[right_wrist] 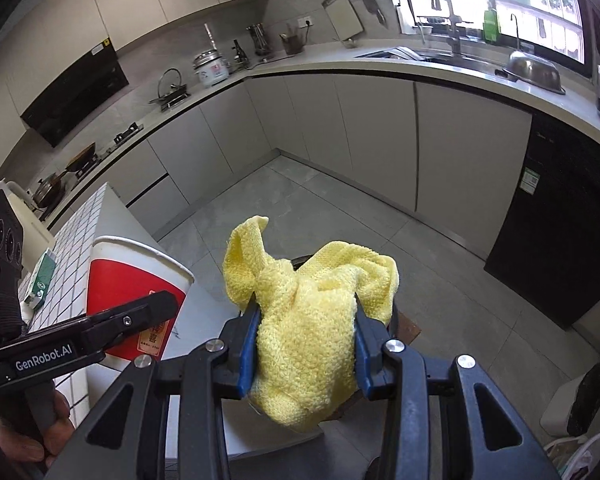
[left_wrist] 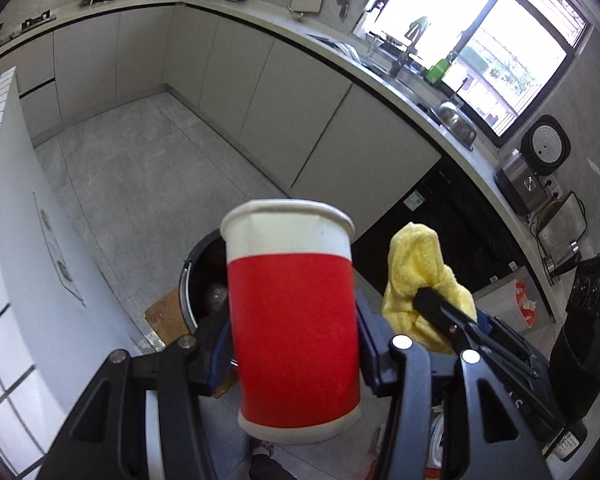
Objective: Collect trash
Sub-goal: 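Carry the yellow cloth and red cup over the black bin with both tools, then open both tools above the bin to drop the cloth and cup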
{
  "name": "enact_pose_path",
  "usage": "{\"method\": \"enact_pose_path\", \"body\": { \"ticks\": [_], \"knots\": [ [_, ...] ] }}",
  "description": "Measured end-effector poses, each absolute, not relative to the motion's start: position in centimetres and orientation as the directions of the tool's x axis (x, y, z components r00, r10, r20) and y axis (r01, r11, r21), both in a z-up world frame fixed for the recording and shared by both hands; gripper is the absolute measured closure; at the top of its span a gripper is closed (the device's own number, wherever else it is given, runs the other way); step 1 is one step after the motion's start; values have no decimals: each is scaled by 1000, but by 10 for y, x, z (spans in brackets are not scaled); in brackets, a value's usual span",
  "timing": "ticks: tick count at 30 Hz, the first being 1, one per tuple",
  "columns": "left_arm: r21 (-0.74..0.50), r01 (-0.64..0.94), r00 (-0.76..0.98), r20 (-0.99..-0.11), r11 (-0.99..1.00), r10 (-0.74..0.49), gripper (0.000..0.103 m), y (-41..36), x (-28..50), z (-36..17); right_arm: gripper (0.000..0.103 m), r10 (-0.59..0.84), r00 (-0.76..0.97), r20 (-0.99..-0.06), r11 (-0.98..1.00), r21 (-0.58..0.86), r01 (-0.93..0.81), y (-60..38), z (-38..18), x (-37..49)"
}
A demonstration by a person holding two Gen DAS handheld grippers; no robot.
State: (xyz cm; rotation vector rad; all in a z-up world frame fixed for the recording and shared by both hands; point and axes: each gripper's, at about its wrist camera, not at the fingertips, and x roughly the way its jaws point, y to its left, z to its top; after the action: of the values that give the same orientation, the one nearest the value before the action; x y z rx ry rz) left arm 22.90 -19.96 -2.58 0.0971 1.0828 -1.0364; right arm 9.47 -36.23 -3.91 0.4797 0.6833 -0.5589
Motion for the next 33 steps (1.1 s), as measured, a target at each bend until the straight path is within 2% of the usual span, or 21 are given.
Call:
{"method": "enact_pose_path", "body": {
  "ticks": [13,33],
  "knots": [
    [-369,701,47,-830,610,-556,50,-240,232,-65,62,-272,609,-745,723,259,640,-418,-88,110],
    [-325,596,63,-893,734,-447,49,-257,249,-110,61,-161,569,-807,773,255,581,-461,-147,173]
  ]
}}
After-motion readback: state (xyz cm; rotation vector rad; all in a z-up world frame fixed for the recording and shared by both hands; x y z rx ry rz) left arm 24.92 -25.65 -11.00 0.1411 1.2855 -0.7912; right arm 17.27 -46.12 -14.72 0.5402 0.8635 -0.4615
